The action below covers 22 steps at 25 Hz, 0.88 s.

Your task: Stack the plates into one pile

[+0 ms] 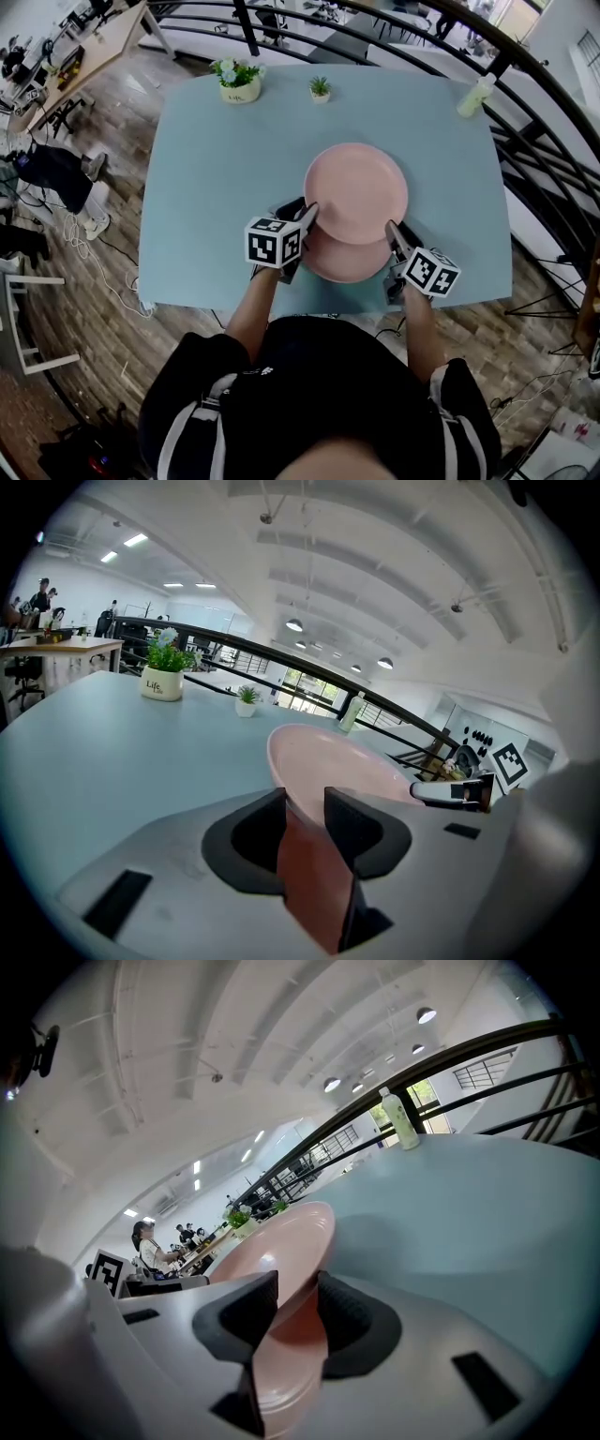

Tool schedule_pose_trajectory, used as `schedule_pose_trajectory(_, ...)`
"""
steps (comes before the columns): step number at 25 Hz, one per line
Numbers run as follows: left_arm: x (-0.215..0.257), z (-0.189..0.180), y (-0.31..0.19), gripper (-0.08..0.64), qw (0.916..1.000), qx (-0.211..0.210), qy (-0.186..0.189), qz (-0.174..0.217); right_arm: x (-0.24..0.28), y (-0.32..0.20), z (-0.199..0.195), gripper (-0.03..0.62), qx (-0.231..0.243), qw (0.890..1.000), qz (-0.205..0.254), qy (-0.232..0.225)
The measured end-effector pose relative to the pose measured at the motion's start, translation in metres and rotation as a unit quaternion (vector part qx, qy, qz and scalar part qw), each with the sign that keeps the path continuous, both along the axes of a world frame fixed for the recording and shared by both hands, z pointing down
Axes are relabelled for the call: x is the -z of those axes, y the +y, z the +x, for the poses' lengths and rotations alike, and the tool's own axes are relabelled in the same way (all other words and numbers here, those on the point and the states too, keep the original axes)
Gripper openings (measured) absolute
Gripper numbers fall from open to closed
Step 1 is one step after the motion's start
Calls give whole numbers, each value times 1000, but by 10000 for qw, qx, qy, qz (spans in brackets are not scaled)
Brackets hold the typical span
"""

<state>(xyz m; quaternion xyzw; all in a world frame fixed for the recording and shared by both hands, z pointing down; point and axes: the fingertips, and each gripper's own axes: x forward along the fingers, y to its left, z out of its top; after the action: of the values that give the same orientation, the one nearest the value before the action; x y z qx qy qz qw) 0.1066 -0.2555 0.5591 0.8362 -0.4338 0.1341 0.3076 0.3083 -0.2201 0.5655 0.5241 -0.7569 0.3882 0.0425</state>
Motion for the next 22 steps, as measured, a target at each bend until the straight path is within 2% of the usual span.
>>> schedule_pose_trajectory(22, -16, -18, 67, 126, 9997, -11, -94, -232, -4, 51, -18, 133, 333, 9994, -16, 97)
